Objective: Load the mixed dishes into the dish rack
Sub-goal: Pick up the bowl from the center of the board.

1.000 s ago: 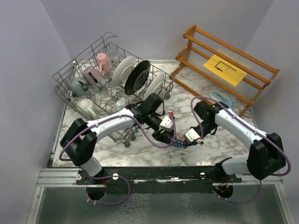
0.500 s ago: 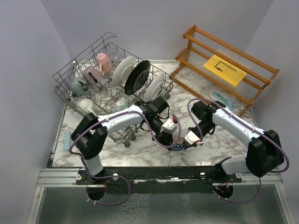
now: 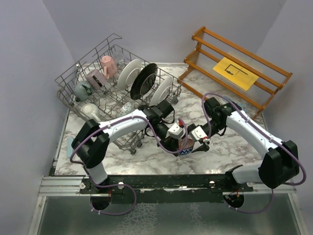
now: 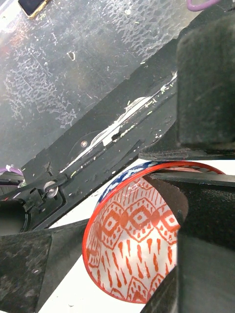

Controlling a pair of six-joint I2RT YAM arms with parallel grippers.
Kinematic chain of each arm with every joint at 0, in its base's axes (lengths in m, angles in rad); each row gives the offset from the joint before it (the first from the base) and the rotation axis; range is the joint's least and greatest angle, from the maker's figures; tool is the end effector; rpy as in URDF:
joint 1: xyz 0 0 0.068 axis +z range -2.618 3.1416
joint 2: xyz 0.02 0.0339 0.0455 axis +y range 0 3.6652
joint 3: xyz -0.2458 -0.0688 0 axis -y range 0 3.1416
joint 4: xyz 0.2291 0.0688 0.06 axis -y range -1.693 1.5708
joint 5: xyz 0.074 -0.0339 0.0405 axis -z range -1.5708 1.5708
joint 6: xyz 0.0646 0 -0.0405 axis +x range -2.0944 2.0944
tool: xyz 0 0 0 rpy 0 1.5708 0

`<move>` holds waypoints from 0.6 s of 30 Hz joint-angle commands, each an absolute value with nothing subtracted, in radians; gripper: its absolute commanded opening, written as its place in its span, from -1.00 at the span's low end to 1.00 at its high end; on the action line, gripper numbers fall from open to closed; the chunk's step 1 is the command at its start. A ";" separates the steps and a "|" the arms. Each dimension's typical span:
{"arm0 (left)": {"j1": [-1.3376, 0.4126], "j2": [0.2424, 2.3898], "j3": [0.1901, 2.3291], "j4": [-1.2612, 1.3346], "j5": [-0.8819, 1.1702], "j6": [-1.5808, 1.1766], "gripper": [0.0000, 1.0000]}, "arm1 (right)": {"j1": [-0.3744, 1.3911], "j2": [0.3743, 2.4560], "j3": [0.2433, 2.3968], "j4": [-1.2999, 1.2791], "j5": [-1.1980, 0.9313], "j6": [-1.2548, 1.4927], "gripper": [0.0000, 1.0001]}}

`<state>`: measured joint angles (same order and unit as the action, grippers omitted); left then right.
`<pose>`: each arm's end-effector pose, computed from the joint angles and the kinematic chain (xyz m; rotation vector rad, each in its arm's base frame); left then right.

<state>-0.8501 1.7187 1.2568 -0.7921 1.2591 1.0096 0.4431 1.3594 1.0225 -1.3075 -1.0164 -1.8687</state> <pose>0.1632 -0.2790 0.2191 1.9718 1.1424 -1.6148 0.1540 0.1339 0.2270 -2.1083 0.9807 1.0356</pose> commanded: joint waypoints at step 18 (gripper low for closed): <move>-0.846 1.294 0.932 -0.105 1.106 0.260 -1.00 | 0.238 1.180 1.101 -1.316 -1.225 -1.661 0.52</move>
<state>-0.8501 1.3621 0.9489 -0.3119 1.1477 0.4755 0.2977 1.2068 1.0653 -1.2972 -1.0992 -1.7016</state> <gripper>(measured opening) 0.115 0.752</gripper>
